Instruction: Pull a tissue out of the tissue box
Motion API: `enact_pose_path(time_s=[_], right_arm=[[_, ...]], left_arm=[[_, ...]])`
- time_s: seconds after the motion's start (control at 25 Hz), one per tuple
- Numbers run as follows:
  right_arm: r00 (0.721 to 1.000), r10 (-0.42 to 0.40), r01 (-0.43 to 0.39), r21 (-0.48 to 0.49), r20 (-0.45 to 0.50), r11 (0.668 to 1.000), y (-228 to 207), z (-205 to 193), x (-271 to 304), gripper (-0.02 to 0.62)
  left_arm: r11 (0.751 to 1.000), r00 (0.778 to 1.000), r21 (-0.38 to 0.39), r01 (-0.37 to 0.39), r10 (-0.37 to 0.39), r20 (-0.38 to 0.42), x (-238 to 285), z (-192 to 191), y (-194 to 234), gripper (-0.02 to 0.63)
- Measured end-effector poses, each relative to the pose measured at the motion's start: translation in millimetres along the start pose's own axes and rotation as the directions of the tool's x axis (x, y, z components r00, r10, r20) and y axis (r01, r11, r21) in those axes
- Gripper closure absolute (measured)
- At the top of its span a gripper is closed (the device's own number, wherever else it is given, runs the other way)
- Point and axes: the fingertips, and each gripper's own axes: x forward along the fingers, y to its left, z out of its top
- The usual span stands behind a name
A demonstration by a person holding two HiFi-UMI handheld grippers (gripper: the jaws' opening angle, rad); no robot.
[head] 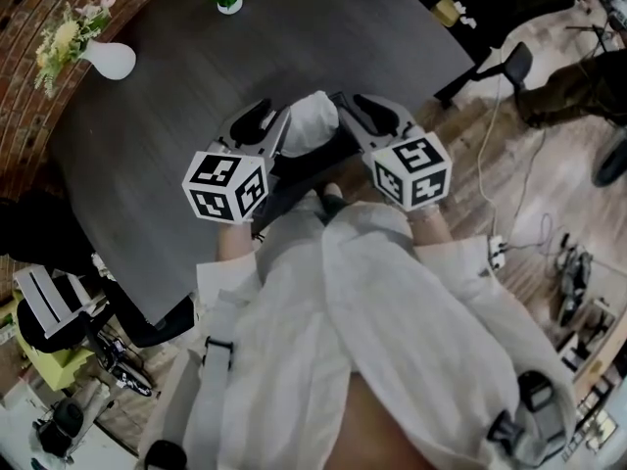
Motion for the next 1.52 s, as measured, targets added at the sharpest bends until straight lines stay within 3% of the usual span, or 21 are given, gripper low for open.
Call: enact_pose_path(time_s=[0.44, 0.72, 1.24, 1.52], right_arm=[[0.998, -0.047, 0.048, 0.022, -0.051, 0.999, 13, -20, -3, 0.497], [0.995, -0.058, 0.058, 0.004, -0.081, 0.998, 21, -28, -6, 0.497], [0.988, -0.072, 0.067, -0.044, -0.140, 0.997, 23, -50, -8, 0.497], [0.984, -0.062, 0.053, -0.060, -0.167, 0.997, 28, -49, -4, 0.497]], left_arm=[[0.996, 0.992, 0.030, 0.079, -0.075, -0.101, 0, -17, 6, 0.492], [0.991, 0.981, 0.038, 0.128, -0.121, -0.151, 7, -24, 7, 0.434], [0.970, 0.931, 0.074, 0.232, -0.200, -0.305, 28, -39, 3, 0.414], [0.952, 0.896, 0.159, 0.262, -0.179, -0.406, 31, -50, -1, 0.416]])
